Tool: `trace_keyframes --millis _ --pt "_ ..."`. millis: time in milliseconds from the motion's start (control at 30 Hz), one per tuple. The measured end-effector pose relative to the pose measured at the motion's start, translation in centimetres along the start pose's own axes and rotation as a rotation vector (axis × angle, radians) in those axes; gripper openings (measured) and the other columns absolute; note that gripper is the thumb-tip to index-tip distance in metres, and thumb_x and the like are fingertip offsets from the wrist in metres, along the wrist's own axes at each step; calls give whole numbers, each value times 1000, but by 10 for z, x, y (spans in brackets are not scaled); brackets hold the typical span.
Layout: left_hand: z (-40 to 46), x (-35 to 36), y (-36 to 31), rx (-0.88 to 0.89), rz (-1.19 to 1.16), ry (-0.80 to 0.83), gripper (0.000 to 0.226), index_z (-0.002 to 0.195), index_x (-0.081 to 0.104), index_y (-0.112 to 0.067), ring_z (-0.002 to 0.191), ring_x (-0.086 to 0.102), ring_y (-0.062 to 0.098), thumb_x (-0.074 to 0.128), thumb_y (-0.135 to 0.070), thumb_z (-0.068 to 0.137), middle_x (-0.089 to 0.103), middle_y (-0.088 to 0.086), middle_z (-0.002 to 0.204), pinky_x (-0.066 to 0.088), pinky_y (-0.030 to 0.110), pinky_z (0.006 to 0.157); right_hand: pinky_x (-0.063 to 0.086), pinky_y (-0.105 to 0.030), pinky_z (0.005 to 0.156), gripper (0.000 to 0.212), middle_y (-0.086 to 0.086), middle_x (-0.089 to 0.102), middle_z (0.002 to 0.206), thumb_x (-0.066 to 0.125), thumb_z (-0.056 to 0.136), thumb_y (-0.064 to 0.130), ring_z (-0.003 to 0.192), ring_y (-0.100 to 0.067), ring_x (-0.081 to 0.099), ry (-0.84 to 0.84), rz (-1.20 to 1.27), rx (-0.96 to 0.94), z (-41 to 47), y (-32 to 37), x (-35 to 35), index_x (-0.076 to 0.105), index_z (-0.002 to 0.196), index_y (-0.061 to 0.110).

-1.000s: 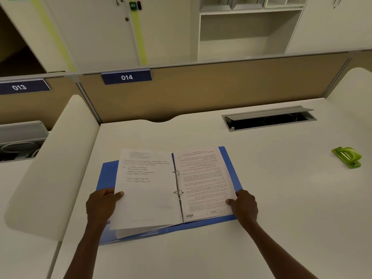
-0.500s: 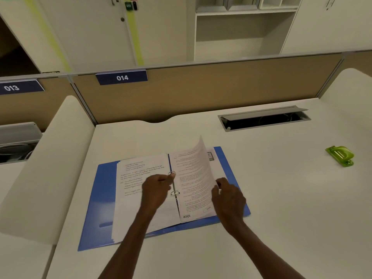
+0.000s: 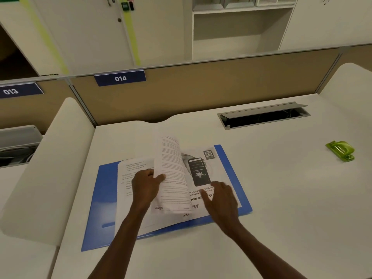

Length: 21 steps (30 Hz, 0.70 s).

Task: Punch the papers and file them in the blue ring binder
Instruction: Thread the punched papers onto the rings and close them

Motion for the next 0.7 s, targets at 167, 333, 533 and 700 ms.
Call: trace_keyframes --millis 167,333,533,700 --pt "11 -42 30 -29 22 -64 18 94 73 -11 71 65 13 75 -22 80 73 4 93 46 22 57 47 -38 91 69 -11 46 124 60 81 61 115 -27 44 97 -223 225 11 -59 10 41 124 11" --pt "17 -70 64 -103 87 -123 17 89 72 -9 65 64 17 73 -23 81 73 9 86 44 25 54 48 -38 91 68 -11 46 119 67 76 60 112 -26 46 116 -204 269 18 -68 16 44 117 10" --pt "12 -86 104 -217 165 -186 18 88 73 -3 63 60 25 75 -19 79 73 17 89 43 30 62 50 -37 88 68 -12 54 115 76 71 52 108 -26 53 155 -188 378 26 -65 18 47 115 9" --pt "2 -82 121 -312 273 -217 44 117 62 2 108 60 39 73 -20 81 62 21 124 45 46 94 44 -47 97 82 -11 56 121 83 64 49 118 -30 52 221 -93 498 31 -68 17 40 123 11"
Point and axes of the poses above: each hand's wrist, its own z-axis towards the middle knuckle, its own x-axis out of the palm, y = z × x, the point moved 4 cm from there along z, towards the middle knuckle
